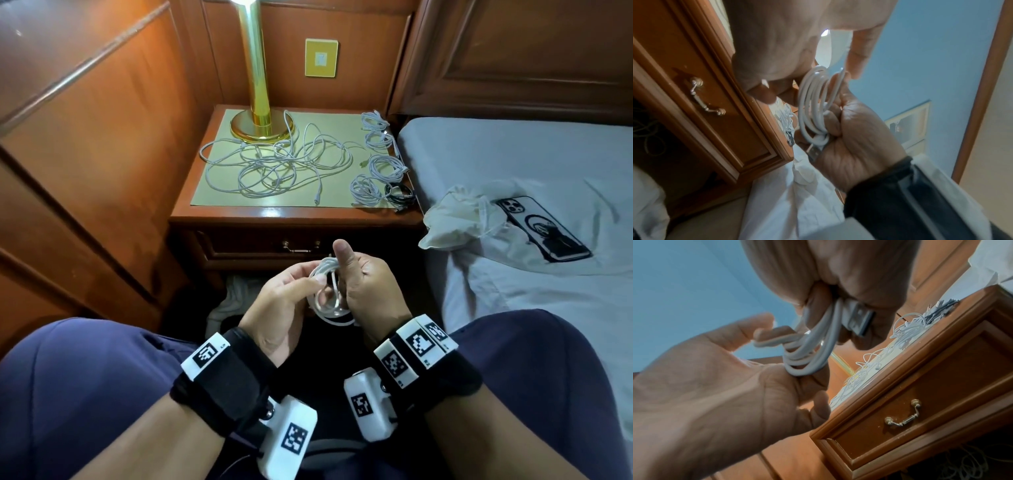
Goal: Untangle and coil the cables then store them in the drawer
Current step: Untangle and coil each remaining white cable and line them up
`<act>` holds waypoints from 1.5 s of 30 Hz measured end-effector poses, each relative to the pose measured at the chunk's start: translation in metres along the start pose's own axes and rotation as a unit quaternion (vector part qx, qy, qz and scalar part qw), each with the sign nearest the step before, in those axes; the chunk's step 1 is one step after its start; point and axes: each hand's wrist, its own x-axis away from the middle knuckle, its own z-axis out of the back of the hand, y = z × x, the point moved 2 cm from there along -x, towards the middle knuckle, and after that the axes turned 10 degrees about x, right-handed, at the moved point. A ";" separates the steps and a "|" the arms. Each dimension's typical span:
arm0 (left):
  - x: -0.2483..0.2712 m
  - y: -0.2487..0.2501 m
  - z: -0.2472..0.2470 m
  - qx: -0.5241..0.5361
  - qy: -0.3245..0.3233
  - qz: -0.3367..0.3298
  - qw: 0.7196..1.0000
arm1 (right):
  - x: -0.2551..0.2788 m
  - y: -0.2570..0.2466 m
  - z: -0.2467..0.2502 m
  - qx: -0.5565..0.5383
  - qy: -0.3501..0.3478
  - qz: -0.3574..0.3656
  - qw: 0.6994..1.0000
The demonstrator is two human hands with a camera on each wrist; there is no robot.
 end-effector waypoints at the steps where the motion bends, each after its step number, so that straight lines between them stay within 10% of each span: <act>1: -0.002 0.002 0.000 -0.003 -0.005 0.000 1.000 | -0.002 0.001 -0.001 0.000 0.002 0.001 1.000; 4: -0.004 0.003 0.002 -0.149 -0.025 -0.050 0.987 | -0.003 0.002 0.004 -0.001 0.020 -0.002 1.000; 10: -0.001 0.016 0.015 -0.430 0.096 -0.190 0.877 | -0.007 0.005 0.017 -0.006 0.064 -0.025 0.998; 14: 0.001 0.015 0.007 -0.287 0.022 -0.121 0.950 | -0.008 0.004 0.013 -0.002 0.054 -0.005 0.999; 23: -0.002 0.020 0.007 -0.174 -0.007 -0.020 0.984 | -0.015 0.005 0.023 -0.084 0.074 -0.017 0.994; 32: -0.006 0.010 0.020 -0.530 0.010 -0.243 0.812 | -0.009 -0.006 0.026 -0.280 -0.014 -0.030 0.959; 37: -0.006 0.004 0.011 -0.336 0.062 -0.196 0.919 | -0.006 -0.007 0.017 -0.340 -0.012 -0.064 0.938; 45: 0.000 0.006 0.007 -0.252 0.000 -0.145 0.957 | -0.008 0.008 0.007 -0.083 0.014 -0.030 0.996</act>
